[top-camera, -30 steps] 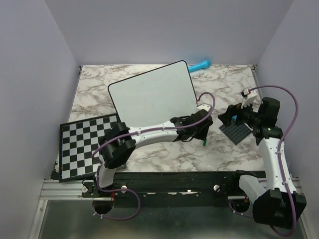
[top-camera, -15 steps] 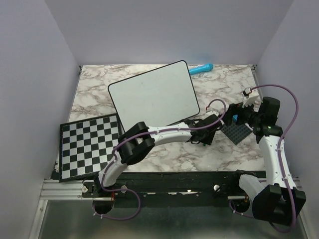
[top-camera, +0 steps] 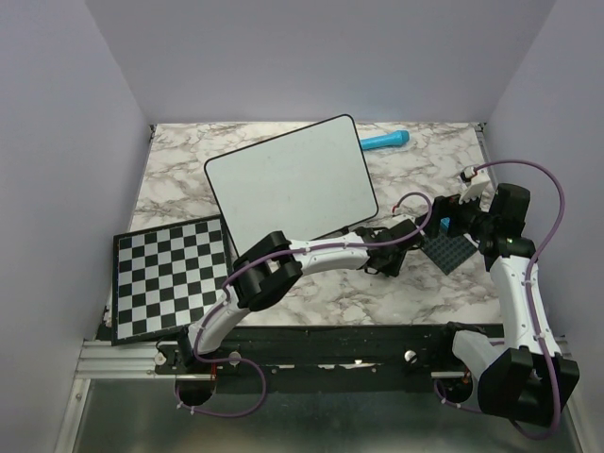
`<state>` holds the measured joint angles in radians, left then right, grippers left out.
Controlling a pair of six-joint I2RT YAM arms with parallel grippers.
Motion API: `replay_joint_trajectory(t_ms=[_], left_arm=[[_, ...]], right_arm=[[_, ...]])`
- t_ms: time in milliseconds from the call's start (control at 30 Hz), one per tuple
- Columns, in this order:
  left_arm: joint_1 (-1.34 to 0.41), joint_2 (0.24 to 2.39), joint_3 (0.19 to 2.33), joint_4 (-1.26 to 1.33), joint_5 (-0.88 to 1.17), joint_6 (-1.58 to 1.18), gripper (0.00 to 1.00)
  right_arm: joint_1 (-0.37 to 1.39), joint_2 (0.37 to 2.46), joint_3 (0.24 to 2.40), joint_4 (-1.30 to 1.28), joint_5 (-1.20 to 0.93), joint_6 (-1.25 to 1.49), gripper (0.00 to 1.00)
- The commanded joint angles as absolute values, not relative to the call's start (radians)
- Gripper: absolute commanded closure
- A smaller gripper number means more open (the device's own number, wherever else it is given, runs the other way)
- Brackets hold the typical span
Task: Write a sentence on the whiteboard
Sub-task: Pick up the whiteboard marker from the center of the board.
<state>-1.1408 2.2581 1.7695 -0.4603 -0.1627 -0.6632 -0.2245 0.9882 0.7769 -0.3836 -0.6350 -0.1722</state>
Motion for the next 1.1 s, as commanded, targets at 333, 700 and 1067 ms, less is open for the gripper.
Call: replay_joint_trajectory(t_ms=[333, 700, 1067], left_arm=[[-1.144, 2.231, 1.683, -0.456, -0.198, -0.585, 0.98], [-1.095, 1.881, 1.152, -0.055, -0.114, -0.211, 1.00], [-1.035, 1.695, 0.928, 0.049, 0.158, 0.087, 1.00]], right_arm=[[-0.233, 0.999, 0.787, -0.374, -0.633, -0.169, 0.00], [-0.227, 1.172, 0.859, -0.684, -0.997, -0.645, 0.07], [-0.055, 1.324, 0.897, -1.014, -1.060, -1.336, 0.08]])
